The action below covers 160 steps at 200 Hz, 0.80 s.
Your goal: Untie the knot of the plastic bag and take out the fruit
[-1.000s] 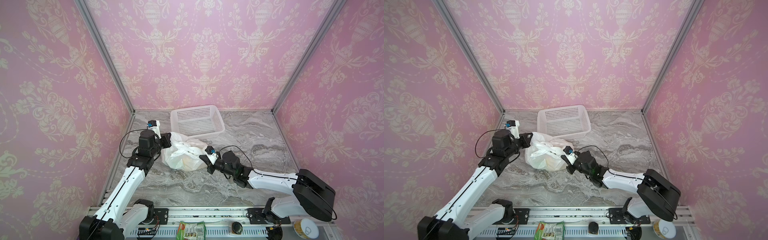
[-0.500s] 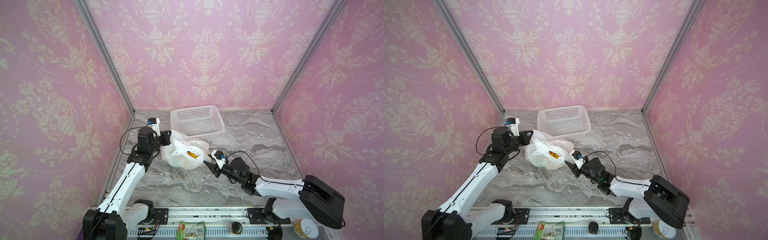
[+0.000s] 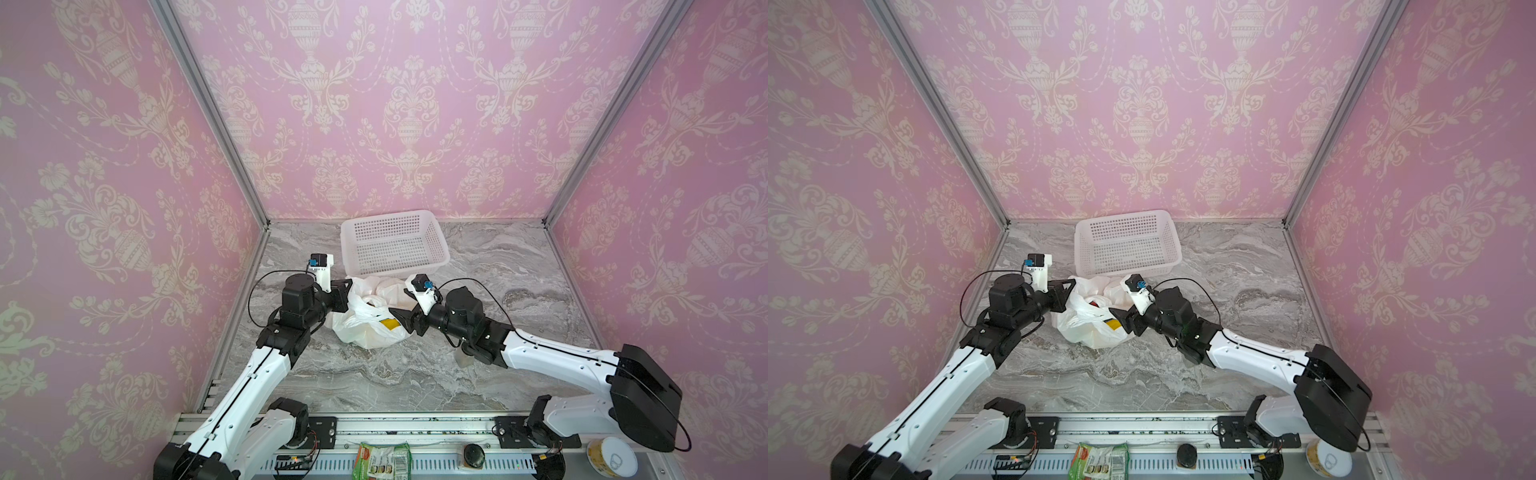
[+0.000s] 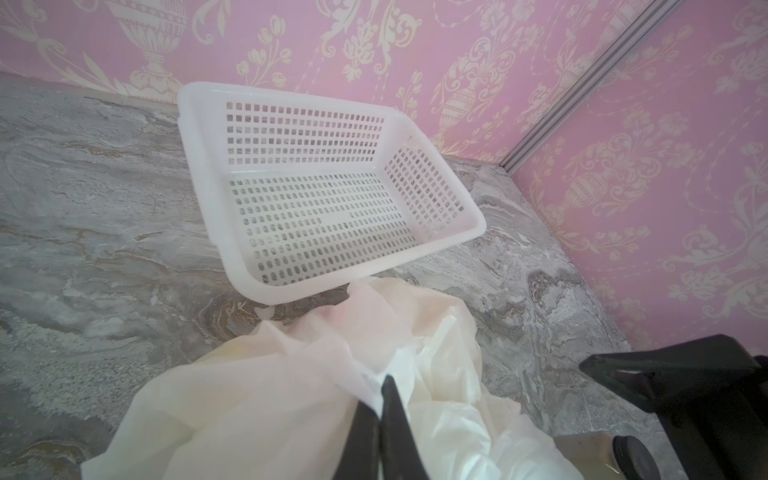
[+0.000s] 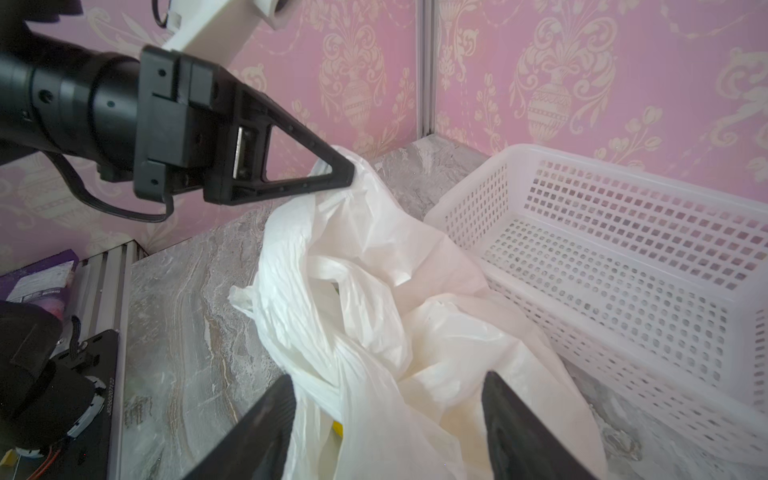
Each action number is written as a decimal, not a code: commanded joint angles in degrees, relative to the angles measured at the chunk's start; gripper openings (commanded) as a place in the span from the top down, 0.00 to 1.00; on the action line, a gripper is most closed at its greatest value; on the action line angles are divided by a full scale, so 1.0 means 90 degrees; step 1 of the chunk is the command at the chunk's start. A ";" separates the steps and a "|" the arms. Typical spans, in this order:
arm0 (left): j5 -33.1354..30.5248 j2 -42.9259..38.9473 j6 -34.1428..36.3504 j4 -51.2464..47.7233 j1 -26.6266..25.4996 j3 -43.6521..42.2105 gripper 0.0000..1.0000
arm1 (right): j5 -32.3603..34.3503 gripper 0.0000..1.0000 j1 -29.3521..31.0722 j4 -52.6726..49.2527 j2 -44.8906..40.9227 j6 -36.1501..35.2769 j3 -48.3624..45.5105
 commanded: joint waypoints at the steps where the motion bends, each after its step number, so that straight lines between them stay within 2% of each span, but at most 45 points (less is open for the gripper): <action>1: -0.0214 -0.0147 0.0216 -0.0062 -0.0043 -0.0090 1.00 | -0.0462 0.28 -0.0022 -0.0642 0.0364 -0.0004 0.0265; 18: -0.0235 -0.0216 0.0216 -0.0114 -0.0037 -0.0069 1.00 | -0.0067 0.35 -0.0026 -0.0695 0.0542 -0.0070 0.0271; 24: -0.0235 -0.0240 0.0216 -0.0119 -0.0036 -0.0077 1.00 | 0.0037 0.44 -0.0033 -0.0681 0.0563 -0.0077 0.0256; 35: -0.0244 -0.0285 0.0216 -0.0125 -0.0037 -0.0096 1.00 | 0.0131 0.67 -0.0077 -0.0618 0.0547 -0.0070 0.0215; 42: -0.0254 -0.0309 0.0206 -0.0126 -0.0036 -0.0104 1.00 | 0.0169 0.77 -0.0101 -0.0572 0.0522 -0.0031 0.0177; 55: -0.0264 -0.0337 0.0201 -0.0127 -0.0041 -0.0106 1.00 | 0.0287 0.90 -0.0138 -0.0438 0.0444 0.0034 0.0081; 69: -0.0272 -0.0351 0.0191 -0.0135 -0.0040 -0.0105 1.00 | 0.0577 0.99 -0.0136 -0.0291 0.0356 0.0064 -0.0044; 114: -0.0684 -0.0585 0.0172 -0.0117 -0.0037 -0.0215 1.00 | 0.2059 1.00 -0.0197 0.0404 -0.0127 0.0410 -0.0737; 160: -0.1011 -0.0695 0.0148 -0.0133 -0.0035 -0.0269 1.00 | 0.3096 1.00 -0.0263 0.1211 -0.0674 0.1228 -0.1516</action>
